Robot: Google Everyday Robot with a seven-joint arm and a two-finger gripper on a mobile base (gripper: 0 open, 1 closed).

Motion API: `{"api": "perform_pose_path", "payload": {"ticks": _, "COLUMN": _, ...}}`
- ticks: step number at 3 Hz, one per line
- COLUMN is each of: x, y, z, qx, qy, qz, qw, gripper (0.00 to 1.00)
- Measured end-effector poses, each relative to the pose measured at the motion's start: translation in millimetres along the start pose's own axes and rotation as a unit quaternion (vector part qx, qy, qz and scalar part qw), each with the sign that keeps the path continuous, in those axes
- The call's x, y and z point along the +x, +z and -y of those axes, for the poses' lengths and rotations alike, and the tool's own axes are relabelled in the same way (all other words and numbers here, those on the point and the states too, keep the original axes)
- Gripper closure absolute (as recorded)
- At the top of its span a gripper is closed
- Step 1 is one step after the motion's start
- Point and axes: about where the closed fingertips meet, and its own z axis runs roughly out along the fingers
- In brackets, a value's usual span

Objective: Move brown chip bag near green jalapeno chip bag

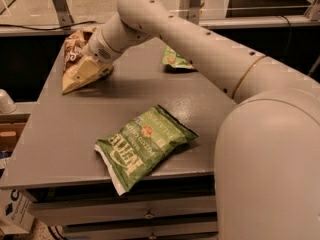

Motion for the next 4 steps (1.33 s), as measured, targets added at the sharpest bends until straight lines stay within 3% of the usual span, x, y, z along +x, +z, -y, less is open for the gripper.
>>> {"api": "perform_pose_path", "payload": {"ticks": 2, "x": 15, "y": -9, "z": -10, "qx": 0.008, "qy": 0.031, "qz": 0.001, "qw": 0.9995, "gripper": 0.86}}
{"api": "perform_pose_path", "payload": {"ticks": 3, "x": 4, "y": -34, "z": -11, "qx": 0.027, "qy": 0.028, "qz": 0.013, "qw": 0.9991, "gripper": 1.00}}
{"api": "perform_pose_path", "payload": {"ticks": 4, "x": -17, "y": -78, "z": -10, "qx": 0.052, "qy": 0.014, "qz": 0.029, "qw": 0.9981, "gripper": 1.00}}
